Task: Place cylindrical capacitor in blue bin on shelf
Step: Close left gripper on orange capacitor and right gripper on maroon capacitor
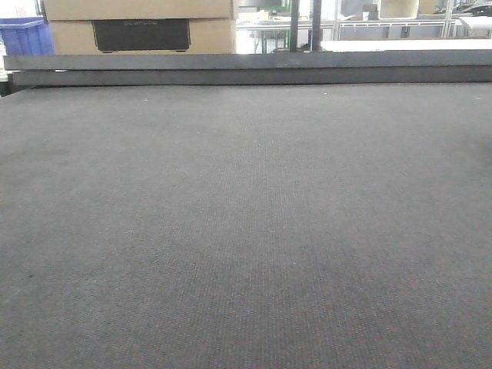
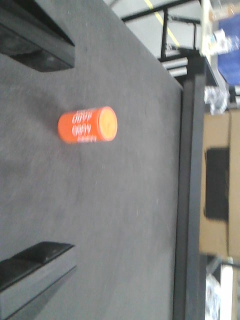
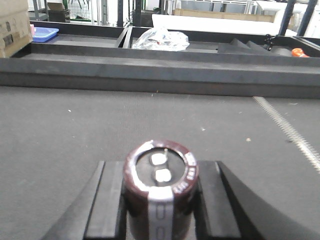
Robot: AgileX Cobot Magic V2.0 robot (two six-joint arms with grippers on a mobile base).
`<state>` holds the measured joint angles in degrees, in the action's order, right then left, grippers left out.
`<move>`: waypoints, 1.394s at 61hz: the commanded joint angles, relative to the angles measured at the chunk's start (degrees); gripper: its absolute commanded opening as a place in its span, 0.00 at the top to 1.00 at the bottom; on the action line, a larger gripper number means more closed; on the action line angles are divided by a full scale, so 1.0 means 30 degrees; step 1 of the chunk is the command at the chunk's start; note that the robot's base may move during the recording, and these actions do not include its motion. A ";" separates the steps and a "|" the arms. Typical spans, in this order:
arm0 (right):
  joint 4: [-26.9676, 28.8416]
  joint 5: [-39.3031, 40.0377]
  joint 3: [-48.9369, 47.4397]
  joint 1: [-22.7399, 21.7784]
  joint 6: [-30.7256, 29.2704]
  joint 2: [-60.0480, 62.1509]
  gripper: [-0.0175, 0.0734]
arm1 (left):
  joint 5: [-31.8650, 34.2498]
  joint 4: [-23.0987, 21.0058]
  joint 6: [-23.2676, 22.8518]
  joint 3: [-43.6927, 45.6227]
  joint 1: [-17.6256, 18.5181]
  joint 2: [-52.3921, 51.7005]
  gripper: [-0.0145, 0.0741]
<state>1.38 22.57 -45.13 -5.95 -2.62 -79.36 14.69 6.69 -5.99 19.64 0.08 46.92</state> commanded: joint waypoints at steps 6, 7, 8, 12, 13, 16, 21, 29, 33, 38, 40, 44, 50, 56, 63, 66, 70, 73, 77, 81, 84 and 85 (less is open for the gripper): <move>-0.0261 -0.1772 0.0230 -0.0100 -0.0002 0.2789 0.99 | 0.6099 -0.0659 0.0056 0.0100 -0.1230 0.5906 0.16; -0.0261 -0.1874 0.0230 -0.0100 -0.0002 0.2932 0.99 | 0.6469 -0.0704 0.0056 0.0179 -0.1230 0.6340 0.16; -0.0261 -0.1924 0.0230 -0.0100 -0.0002 0.3122 0.99 | 0.7027 -0.0833 0.0056 0.0247 -0.1230 0.6762 0.16; -0.0261 -0.2042 0.0230 -0.0100 -0.0002 0.3598 0.99 | 0.8283 -0.0852 0.0056 0.0747 -0.1230 0.8859 0.16; -0.0261 -0.2089 0.0230 -0.0100 -0.0002 0.3691 0.99 | 0.8393 -0.0852 0.0056 0.0908 -0.1230 0.9262 0.16; -0.0261 -0.2126 0.0230 -0.0100 -0.0002 0.3910 0.99 | 0.8588 -0.0852 0.0056 0.1607 -0.1230 1.0612 0.16; -0.0261 -0.2208 0.0230 -0.0100 -0.0002 0.4054 0.99 | 0.8620 -0.0852 -0.0105 0.3027 -0.1230 1.2482 0.16; -0.0261 -0.2586 0.0230 -0.0065 -0.0002 0.4051 0.99 | 0.8583 -0.0852 -0.0105 0.5135 -0.1230 1.5158 0.16; -0.0261 -0.2669 0.0230 -0.0065 -0.0002 0.4051 0.99 | 0.8465 -0.0852 -0.0105 0.5989 -0.1230 1.6170 0.16; -0.0261 -0.2669 0.0230 -0.0065 -0.0002 0.4051 0.99 | 0.8331 -0.0852 -0.0105 0.6963 -0.1230 1.7295 0.16; -0.0261 -0.2669 0.0230 -0.0065 -0.0002 0.4051 0.99 | 0.8331 -0.0852 -0.0105 0.7322 -0.1230 1.7771 0.16; -0.0261 -0.2669 0.0230 -0.0065 -0.0002 0.4051 0.99 | 0.8331 -0.1107 -0.0105 0.7953 -0.1230 1.8726 0.16; -0.0261 -0.2669 0.0230 -0.0065 -0.0002 0.4051 0.99 | 0.8331 -0.1350 -0.0105 0.8807 -0.1230 1.9913 0.16; -0.0261 -0.2669 0.0230 -0.0065 -0.0002 0.4051 0.99 | 0.8331 -0.1350 -0.0105 0.9681 -0.1230 2.1087 0.16; -0.0261 -0.2751 0.0230 -0.0065 -0.0002 0.4051 0.99 | 0.8331 -0.1350 -0.0105 1.0392 -0.1230 2.1874 0.16; -0.0261 -0.2808 0.0230 -0.0065 -0.0002 0.4051 0.99 | 0.8212 -0.1385 -0.0105 1.0640 -0.1230 2.1956 0.17; -0.0261 -0.2872 0.0230 -0.0065 -0.0002 0.4051 0.99 | 0.7742 -0.1443 -0.0105 1.0946 -0.1230 2.1997 0.24; -0.0261 -0.2976 0.0230 -0.0065 -0.0002 0.4051 0.99 | 0.7741 -0.1443 -0.0105 1.1037 -0.1230 2.1997 0.34; -0.0261 -0.3239 0.0230 -0.0065 -0.0002 0.4051 0.99 | 0.7741 -0.1443 -0.0105 1.1067 -0.1230 2.1960 0.50; -0.0261 -0.3860 0.0230 -0.0065 -0.0002 0.4051 0.99 | 0.7345 -0.1443 -0.0105 1.1067 -0.1230 2.1821 0.69; -0.0261 -0.4402 0.0196 -0.0065 -0.0002 0.4051 0.99 | 0.6831 -0.1443 -0.0105 1.1067 -0.1230 2.1599 0.83; -0.0261 -0.4605 0.0195 -0.0065 -0.0002 0.4051 0.99 | 0.6571 -0.1443 -0.0105 1.1067 -0.1230 2.1532 0.86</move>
<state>1.05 10.44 -44.42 -5.95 -2.62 -67.71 36.76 2.74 -5.99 52.47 -3.36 112.74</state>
